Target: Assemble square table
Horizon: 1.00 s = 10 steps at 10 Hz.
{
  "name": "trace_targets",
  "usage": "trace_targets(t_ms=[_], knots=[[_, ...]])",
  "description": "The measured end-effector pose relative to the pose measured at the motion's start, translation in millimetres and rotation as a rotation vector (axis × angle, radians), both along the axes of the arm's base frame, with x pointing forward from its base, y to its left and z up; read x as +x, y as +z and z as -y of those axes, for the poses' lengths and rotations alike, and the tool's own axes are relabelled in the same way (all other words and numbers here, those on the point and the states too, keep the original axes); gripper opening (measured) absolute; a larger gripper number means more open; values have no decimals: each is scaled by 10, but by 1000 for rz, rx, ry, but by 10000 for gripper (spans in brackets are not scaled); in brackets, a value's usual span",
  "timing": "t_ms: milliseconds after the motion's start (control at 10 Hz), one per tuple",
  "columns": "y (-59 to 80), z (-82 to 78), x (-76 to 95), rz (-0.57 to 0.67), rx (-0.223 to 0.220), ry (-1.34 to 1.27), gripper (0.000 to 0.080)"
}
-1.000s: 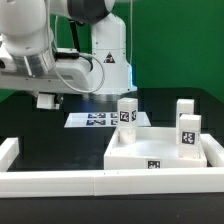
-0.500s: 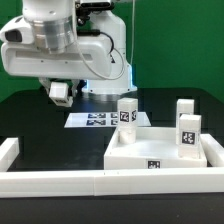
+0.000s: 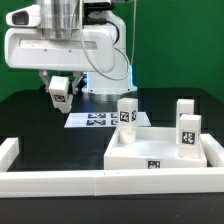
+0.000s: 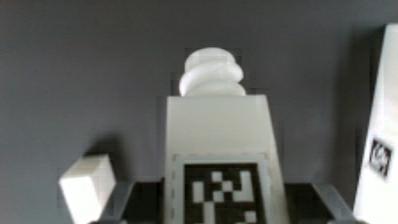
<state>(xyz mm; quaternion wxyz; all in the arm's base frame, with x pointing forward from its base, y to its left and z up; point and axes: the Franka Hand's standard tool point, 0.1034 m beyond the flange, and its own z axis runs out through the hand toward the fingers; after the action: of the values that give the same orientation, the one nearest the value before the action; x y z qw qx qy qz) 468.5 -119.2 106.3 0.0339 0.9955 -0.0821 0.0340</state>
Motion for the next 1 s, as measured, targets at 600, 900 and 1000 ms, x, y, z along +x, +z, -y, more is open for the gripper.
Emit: trace_targets(t_ms=[600, 900, 1000], knots=[[189, -304, 464, 179, -2, -10, 287], [130, -489, 547, 212, -10, 5, 287], [130, -474, 545, 212, -11, 3, 287]])
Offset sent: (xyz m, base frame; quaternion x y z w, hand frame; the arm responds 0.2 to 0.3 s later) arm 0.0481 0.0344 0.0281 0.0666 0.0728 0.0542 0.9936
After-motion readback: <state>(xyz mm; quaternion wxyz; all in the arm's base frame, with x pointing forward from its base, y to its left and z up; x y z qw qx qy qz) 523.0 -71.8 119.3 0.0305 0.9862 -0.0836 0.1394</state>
